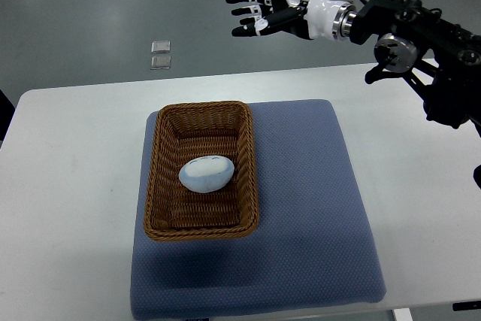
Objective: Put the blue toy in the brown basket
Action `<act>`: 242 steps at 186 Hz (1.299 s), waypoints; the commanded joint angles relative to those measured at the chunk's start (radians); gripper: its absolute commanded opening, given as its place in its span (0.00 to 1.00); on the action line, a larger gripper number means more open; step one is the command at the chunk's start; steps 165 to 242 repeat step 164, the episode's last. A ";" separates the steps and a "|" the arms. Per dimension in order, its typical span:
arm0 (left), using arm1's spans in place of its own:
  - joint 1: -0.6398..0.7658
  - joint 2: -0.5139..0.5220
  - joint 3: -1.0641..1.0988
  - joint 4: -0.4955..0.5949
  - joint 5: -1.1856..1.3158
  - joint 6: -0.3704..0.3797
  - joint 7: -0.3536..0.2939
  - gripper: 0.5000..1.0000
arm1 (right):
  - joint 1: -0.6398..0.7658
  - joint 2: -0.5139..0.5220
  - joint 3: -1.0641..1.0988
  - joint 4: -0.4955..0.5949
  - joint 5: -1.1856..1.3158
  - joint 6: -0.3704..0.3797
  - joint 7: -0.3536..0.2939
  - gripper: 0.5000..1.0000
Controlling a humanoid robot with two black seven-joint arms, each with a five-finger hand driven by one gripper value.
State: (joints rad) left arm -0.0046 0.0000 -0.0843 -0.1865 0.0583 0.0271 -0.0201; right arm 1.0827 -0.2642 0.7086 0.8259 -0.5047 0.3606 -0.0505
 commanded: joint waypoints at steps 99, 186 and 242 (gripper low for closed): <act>0.000 0.000 0.004 -0.001 0.002 -0.001 0.000 1.00 | -0.386 0.151 0.353 -0.113 0.400 -0.074 0.238 0.82; 0.000 0.000 0.003 -0.002 0.002 -0.001 0.000 1.00 | -0.397 0.174 0.358 -0.180 0.456 -0.063 0.238 0.82; 0.000 0.000 0.003 -0.002 0.002 -0.001 0.000 1.00 | -0.397 0.174 0.358 -0.180 0.456 -0.063 0.238 0.82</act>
